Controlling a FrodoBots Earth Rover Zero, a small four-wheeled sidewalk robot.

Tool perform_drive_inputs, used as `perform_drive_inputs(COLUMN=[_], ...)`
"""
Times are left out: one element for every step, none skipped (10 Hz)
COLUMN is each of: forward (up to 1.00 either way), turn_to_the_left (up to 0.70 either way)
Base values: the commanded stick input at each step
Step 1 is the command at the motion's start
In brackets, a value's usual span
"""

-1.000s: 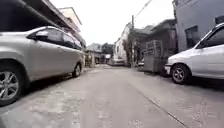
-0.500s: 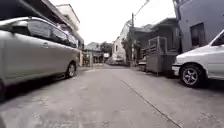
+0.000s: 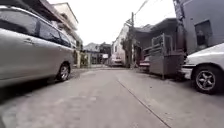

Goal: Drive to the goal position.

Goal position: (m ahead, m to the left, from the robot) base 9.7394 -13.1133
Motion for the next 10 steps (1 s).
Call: perform_drive_inputs(forward=[1.0, 1.0, 1.0, 1.0, 1.0, 1.0, 1.0, 1.0, 1.0, 1.0], turn_to_the_left=[0.0, 0.0, 0.0, 0.0, 0.0, 0.0, 0.0, 0.0, 0.0, 0.0])
